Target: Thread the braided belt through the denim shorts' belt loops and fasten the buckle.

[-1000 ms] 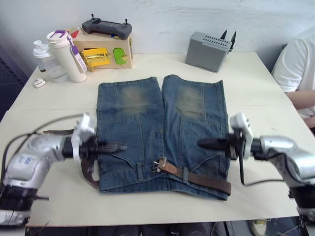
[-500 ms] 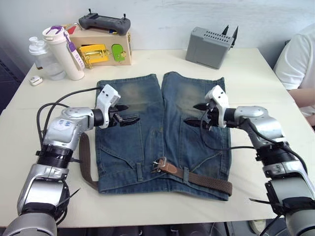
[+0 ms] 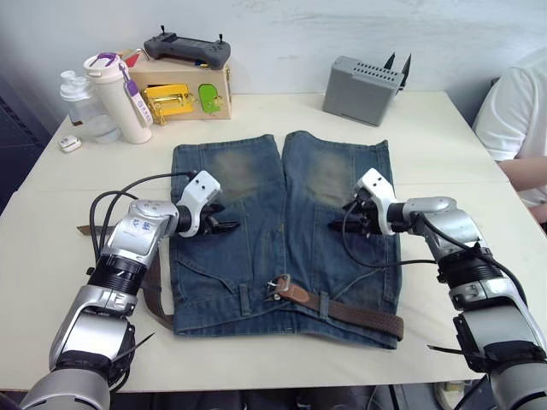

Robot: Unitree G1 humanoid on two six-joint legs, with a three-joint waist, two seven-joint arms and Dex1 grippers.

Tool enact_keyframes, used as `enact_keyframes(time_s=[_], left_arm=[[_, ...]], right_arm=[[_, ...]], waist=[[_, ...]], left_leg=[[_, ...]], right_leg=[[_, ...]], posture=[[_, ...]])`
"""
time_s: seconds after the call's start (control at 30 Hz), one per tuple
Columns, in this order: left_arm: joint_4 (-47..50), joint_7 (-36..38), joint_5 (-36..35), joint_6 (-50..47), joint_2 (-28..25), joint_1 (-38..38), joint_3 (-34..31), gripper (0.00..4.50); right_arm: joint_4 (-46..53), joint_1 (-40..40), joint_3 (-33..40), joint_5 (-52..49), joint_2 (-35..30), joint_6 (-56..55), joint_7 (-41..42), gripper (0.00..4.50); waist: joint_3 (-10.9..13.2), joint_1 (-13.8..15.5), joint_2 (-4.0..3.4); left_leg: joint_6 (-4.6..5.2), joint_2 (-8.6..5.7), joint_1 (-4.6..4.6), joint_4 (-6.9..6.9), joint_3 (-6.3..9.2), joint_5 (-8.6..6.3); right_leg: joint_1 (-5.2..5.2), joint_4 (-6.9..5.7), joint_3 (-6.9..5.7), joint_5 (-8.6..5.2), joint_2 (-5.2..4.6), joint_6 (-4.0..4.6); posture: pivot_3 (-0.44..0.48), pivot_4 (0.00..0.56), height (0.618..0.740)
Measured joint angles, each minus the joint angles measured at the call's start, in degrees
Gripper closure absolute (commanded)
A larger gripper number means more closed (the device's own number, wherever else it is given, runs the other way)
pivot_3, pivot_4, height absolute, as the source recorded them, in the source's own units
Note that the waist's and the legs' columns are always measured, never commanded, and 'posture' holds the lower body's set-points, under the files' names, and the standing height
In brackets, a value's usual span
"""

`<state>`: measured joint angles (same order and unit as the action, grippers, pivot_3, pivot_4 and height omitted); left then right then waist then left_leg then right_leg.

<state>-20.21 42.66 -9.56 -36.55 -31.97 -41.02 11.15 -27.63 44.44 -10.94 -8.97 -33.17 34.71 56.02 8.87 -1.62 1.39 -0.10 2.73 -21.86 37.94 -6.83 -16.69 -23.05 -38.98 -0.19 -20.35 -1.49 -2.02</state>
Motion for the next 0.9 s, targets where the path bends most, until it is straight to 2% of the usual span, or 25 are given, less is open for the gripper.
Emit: enact_keyframes(time_s=[0.07, 0.1, 0.17, 0.4, 0.57, 0.73, 0.9], left_arm=[[1.54, 0.06, 0.0, -1.01, 0.38, 1.32, -0.25, 3.25], [2.32, 0.19, -0.06, -1.9, 0.74, 1.69, -0.52, 3.66], [4.18, 0.27, -0.18, -3.17, 1.02, 2.63, -1.24, 4.47], [6.22, -1.91, -1.52, -6.05, 4.94, 3.0, -5.45, 4.47], [3.13, -6.03, -1.53, -4.06, 8.56, -1.72, -8.34, 4.47], [-9.78, -10.28, 0.02, 4.1, 11.3, -9.35, -9.65, 4.47], [-24.64, -13.01, 2.92, 13.52, 12.52, -16.8, -9.99, 4.47]], right_arm=[[1.01, -0.93, 0.19, -0.05, 0.05, 1.35, 0.01, 3.38], [1.93, -1.5, 0.15, -0.04, 0.09, 1.47, 0.3, 3.86], [3.27, -2.26, 0.15, 0.04, 0.09, 0.85, 0.77, 4.5], [1.97, -0.46, 0.01, 1.41, 0.34, -5.93, 1.8, 4.5], [-8.85, 9.2, -0.01, 6.3, 1.15, -16.96, -2.9, 4.5], [-25.04, 19.65, 0.2, 10.28, 2.11, -28.31, -9.26, 4.5], [-36.25, 23.19, 0.43, 12.46, 4.53, -33.99, -14.79, 4.5]], waist=[[-0.02, -0.02, 0.03], [-0.07, -0.02, 0.06], [-0.09, -0.07, 0.09], [0.33, -0.09, 0.02], [0.92, -0.15, 0.02], [0.93, -0.23, 0.02], [0.94, -0.6, 0.03]], left_leg=[[0.03, -0.01, 0.72, -0.3, 0.02, -0.14], [0.07, -0.02, 0.89, -0.47, 0.02, -0.18], [0.04, -0.03, 0.88, -0.57, 0.03, -0.18], [-0.15, -0.06, 0.56, -0.56, -0.01, -0.04], [-0.19, -0.08, 0.32, -0.49, -0.05, 0.12], [-0.23, -0.06, 0.31, -0.66, -0.14, 0.18], [-0.23, -0.06, 0.05, -0.68, -0.32, 0.23]], right_leg=[[0.72, 0.33, -0.02, -0.01, 0.0, 0.02], [0.86, 0.44, -0.02, -0.01, -0.01, 0.02], [0.82, 0.47, -0.02, -0.01, -0.01, 0.02], [0.47, 0.36, 0.01, -0.01, 0.0, 0.01], [0.19, 0.25, 0.02, 0.0, 0.0, 0.0], [0.11, 0.39, 0.05, 0.0, 0.02, 0.0], [-0.32, 0.25, 0.18, 0.0, 0.03, 0.0]], posture=[[0.0, 0.15, 0.735], [0.0, 0.15, 0.735], [0.0, 0.15, 0.735], [0.0, 0.15, 0.735], [0.0, 0.15, 0.735], [0.0, 0.15, 0.735], [0.0, 0.15, 0.735]])
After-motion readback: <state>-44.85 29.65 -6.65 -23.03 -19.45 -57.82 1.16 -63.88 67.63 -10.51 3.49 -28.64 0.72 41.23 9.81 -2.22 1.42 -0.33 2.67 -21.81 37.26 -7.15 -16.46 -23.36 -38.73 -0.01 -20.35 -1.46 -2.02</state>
